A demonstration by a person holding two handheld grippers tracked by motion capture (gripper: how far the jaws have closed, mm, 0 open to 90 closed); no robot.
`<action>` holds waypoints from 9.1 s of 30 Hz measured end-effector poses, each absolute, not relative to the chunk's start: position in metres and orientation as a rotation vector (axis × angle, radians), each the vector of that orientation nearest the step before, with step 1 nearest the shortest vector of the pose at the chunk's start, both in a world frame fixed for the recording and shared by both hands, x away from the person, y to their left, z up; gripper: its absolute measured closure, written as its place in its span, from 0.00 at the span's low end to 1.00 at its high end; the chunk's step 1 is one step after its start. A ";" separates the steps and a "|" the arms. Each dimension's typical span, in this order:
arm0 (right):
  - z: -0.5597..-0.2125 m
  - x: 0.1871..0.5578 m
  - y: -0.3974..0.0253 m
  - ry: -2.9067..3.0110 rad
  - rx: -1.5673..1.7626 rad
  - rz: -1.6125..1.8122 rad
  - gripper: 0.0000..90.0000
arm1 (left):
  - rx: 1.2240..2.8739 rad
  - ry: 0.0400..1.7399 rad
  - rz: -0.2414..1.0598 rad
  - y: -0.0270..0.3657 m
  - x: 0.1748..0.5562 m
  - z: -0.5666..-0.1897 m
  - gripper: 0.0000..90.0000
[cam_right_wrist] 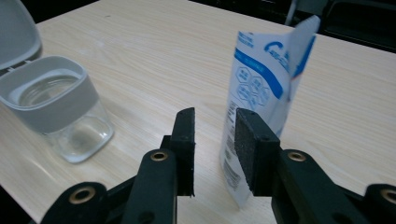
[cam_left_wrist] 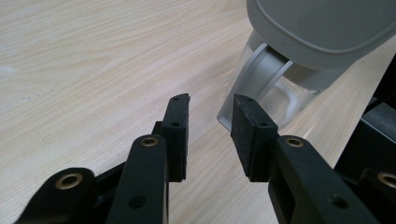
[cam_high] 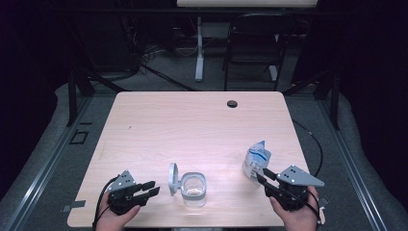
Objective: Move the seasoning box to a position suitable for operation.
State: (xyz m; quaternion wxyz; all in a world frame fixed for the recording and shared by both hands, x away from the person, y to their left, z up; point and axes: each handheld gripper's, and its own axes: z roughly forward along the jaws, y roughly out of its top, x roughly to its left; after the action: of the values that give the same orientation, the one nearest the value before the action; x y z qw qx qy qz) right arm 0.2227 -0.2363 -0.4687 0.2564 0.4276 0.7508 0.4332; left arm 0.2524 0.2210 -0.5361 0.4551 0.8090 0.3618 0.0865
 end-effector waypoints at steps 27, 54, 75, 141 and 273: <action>-0.492 0.265 -0.241 1.989 1.300 1.098 0.49 | 2.001 0.904 0.217 0.223 0.254 -0.539 0.75; -0.480 0.281 -0.232 2.005 1.231 1.052 1.00 | 1.998 0.908 0.215 0.225 0.256 -0.540 0.75; -0.468 0.270 -0.214 2.118 1.060 1.176 1.00 | 1.995 0.911 0.216 0.225 0.256 -0.540 0.75; -0.552 0.256 -0.205 2.121 1.157 1.157 0.43 | 2.015 0.932 0.222 0.227 0.258 -0.546 0.73; -0.522 0.271 -0.174 2.316 0.911 1.045 0.50 | 1.989 0.966 0.271 0.241 0.262 -0.544 0.67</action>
State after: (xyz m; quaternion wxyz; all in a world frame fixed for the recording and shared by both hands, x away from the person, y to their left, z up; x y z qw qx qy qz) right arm 0.2713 -0.1736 -0.5219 0.2193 0.3294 0.8371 0.3778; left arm 0.2618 0.2409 -0.5437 0.4412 0.8012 0.3891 0.1093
